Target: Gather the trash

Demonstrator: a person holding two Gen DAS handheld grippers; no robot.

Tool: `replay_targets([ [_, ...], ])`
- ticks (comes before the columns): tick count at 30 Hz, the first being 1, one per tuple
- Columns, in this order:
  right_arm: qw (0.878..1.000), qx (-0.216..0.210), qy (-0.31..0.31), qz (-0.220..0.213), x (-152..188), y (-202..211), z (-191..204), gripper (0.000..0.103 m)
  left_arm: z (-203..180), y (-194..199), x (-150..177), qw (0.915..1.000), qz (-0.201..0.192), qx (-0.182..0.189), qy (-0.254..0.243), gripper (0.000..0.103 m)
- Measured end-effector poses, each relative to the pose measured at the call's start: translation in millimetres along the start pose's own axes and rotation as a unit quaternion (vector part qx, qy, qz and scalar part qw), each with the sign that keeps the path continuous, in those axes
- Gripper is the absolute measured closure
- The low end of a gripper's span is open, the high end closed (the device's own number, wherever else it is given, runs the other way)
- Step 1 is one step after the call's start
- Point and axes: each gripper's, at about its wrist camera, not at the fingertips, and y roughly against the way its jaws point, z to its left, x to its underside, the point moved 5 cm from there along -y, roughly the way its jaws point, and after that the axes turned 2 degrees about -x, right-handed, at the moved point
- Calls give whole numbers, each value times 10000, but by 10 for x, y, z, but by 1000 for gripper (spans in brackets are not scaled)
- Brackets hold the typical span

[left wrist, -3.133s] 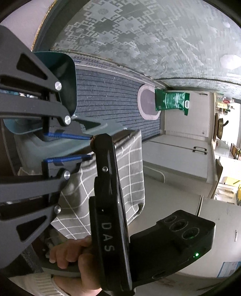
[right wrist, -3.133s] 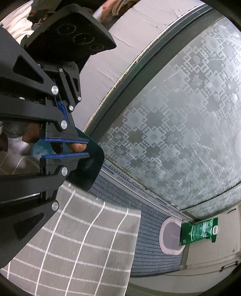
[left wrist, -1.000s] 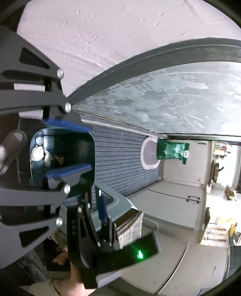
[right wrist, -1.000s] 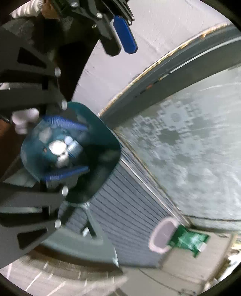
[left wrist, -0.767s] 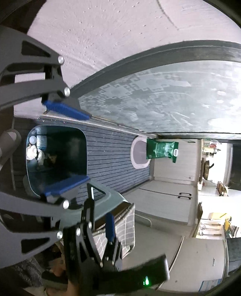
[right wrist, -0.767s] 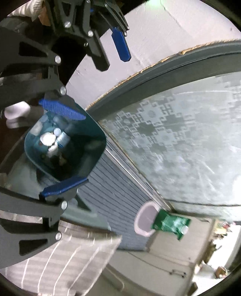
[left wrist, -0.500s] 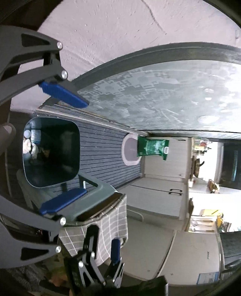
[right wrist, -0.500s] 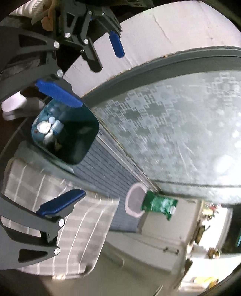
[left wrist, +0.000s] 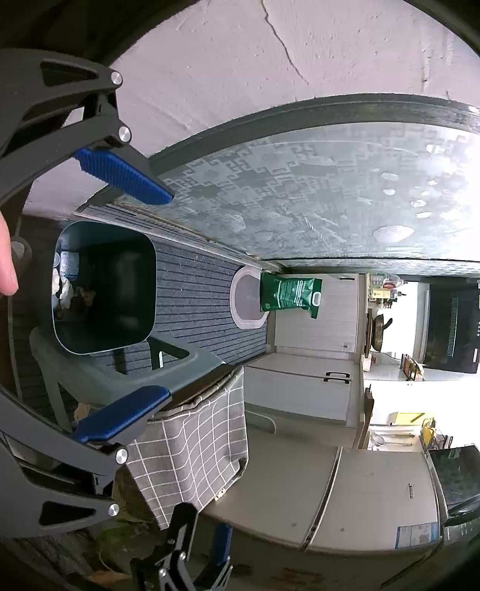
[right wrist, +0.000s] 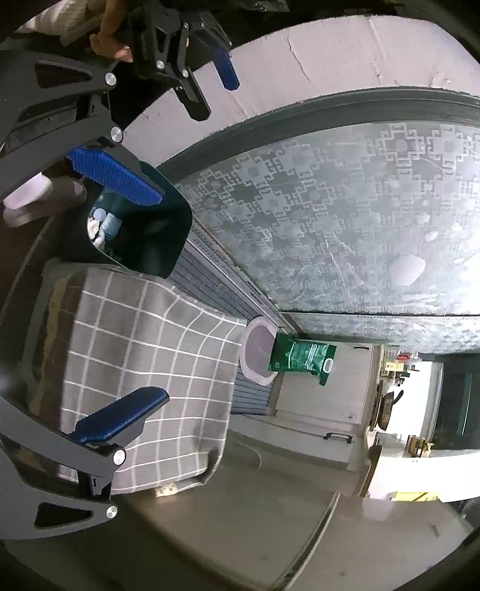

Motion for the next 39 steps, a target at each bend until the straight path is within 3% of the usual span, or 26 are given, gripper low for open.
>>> replay_targets([
  [8, 9999, 42, 48, 116, 238, 110, -45, 3, -76, 55, 16, 10000, -8, 2, 42, 3],
  [19, 10000, 30, -16, 32, 252, 201, -58, 3, -221, 75, 48, 9999, 27, 141, -94, 3],
  [39, 10000, -51, 8, -43, 228, 206, -13, 3, -159, 80, 25, 10000, -4, 52, 45, 3],
])
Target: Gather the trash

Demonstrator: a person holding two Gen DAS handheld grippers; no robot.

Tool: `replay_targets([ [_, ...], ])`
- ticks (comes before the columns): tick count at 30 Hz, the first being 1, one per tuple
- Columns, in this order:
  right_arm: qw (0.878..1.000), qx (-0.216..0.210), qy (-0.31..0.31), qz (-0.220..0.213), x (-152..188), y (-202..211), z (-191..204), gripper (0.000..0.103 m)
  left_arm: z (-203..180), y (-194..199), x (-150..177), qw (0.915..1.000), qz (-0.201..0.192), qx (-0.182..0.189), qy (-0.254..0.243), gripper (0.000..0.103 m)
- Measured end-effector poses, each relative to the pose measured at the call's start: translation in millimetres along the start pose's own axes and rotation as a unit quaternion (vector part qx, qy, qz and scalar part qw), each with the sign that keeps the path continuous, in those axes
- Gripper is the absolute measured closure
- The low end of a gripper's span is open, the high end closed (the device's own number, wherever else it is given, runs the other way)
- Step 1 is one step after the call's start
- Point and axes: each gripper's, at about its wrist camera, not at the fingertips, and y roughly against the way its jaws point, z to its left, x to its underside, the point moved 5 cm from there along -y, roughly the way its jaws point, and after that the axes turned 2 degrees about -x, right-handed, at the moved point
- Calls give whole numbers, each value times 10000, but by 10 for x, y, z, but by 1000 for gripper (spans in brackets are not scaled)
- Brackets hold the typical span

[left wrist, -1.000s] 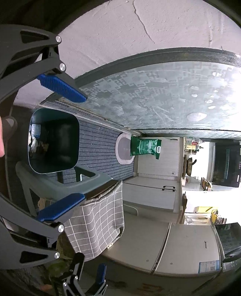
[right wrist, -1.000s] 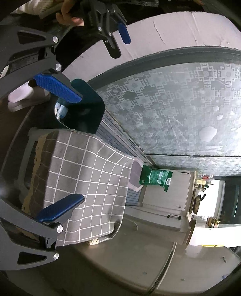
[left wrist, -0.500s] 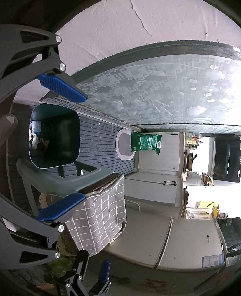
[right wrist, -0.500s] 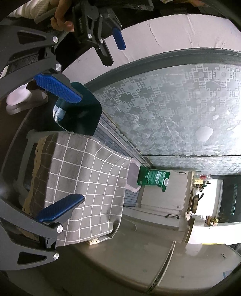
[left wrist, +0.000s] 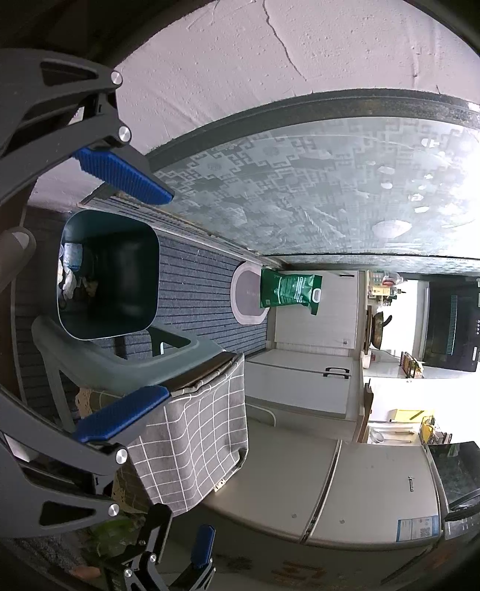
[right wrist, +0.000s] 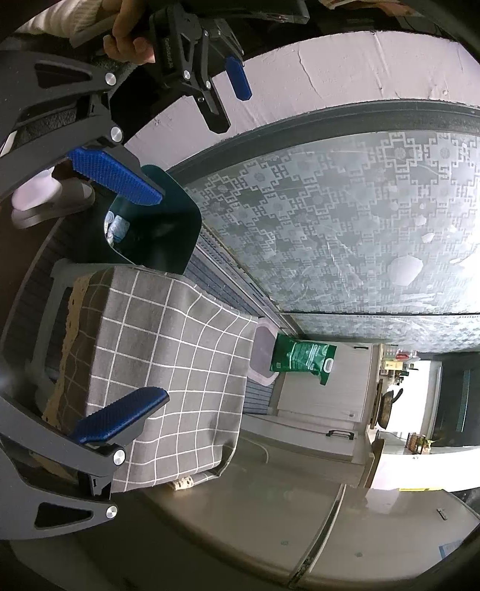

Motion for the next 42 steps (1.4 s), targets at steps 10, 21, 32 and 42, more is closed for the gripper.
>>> replay_targets([
  [10, 10000, -40, 30, 14, -3, -5, 6, 3, -5, 1, 1, 10000, 3, 6, -4, 3],
  [21, 10000, -57, 39, 27, -2, -14, -2, 3, -14, 4, -3, 10000, -6, 15, -18, 3],
  [32, 9999, -78, 66, 32, 6, -17, 15, 3, -29, 9, -1, 10000, -8, 23, -23, 3],
  [42, 9999, -69, 79, 33, 9, -13, 24, 3, -57, 11, 5, 10000, -13, 34, -43, 3],
])
